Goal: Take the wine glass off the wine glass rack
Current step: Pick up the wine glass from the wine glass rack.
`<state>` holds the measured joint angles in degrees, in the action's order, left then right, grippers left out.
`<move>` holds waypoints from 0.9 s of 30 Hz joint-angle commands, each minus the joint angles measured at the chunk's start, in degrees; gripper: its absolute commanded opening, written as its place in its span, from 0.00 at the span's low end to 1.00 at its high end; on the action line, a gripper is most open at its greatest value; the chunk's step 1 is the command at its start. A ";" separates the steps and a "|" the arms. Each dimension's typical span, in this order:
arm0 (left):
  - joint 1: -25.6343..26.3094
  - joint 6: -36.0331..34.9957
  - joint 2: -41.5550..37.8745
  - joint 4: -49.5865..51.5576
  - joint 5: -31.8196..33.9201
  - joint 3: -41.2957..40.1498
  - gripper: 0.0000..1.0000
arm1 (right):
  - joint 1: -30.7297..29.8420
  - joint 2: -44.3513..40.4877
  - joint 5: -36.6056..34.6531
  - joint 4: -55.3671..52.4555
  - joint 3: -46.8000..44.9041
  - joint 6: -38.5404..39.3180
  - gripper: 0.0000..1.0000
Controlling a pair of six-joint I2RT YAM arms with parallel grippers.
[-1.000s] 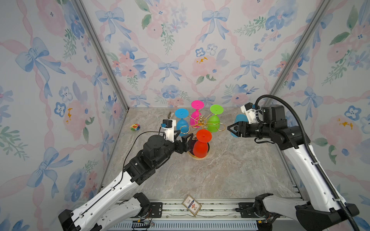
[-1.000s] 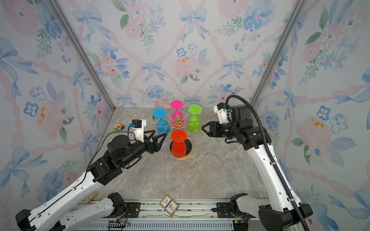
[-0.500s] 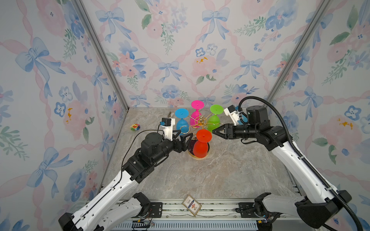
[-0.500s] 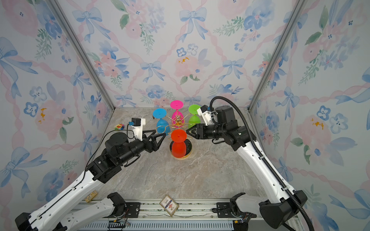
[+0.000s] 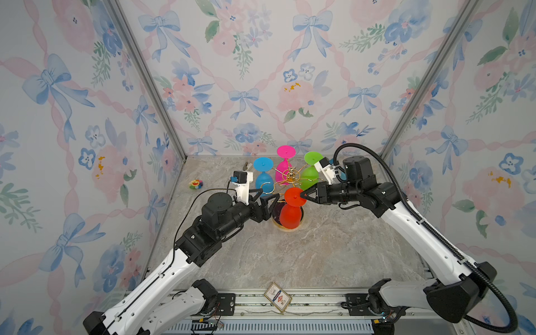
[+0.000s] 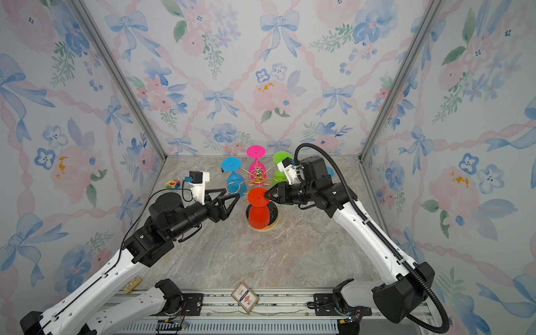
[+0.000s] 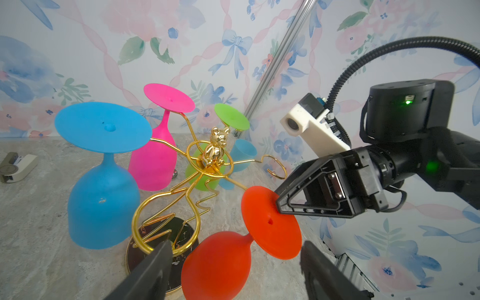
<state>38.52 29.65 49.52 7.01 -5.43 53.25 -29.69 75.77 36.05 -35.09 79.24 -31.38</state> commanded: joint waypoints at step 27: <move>-0.82 -0.21 -2.26 -0.16 -1.53 -2.89 0.79 | 0.53 -0.71 5.42 8.03 -1.50 -8.56 0.00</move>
<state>38.20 29.65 48.14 7.01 -6.50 51.09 -29.30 75.26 40.10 -29.15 78.67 -38.28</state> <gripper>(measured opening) 0.790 0.048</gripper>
